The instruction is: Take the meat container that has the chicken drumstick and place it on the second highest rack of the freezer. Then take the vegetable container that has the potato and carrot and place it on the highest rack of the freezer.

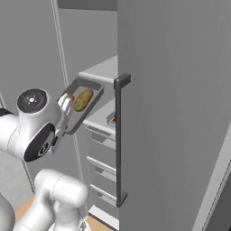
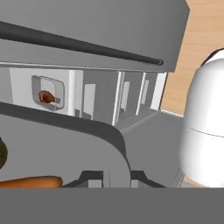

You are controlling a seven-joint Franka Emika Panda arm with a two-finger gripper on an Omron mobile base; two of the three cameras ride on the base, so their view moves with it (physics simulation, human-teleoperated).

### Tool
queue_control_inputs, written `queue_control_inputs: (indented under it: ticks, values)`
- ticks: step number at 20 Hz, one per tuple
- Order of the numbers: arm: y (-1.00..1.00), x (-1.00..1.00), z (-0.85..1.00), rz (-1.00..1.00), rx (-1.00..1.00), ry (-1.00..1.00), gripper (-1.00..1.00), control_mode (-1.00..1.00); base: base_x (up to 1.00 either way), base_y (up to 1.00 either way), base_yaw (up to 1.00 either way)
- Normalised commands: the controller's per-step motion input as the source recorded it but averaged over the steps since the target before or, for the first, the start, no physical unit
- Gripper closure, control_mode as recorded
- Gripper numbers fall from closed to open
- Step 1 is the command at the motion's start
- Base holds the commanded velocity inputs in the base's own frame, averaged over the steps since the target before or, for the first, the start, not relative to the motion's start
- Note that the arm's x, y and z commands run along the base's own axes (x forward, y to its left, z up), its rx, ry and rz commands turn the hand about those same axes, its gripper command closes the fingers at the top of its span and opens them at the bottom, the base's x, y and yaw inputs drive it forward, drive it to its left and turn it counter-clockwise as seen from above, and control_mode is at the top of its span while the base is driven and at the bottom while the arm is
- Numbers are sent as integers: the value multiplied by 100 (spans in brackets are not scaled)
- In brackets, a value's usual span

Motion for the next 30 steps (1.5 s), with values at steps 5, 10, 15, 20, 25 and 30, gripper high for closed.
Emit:
queue_control_inputs:
  ticks: [5,10,15,20,25,30]
  values:
    - [6,9,42,-5,-1,-5,100,-100,0,0,0]
    - [-1,41,40,-7,0,5,100,-100,0,0,0]
    - [-7,49,38,-1,0,7,100,-100,0,0,0]
    - [-8,63,24,-1,0,10,100,-100,0,0,0]
    - [-25,65,1,-4,0,0,100,-100,0,0,0]
    - [-28,63,0,-5,0,-1,100,-100,0,0,0]
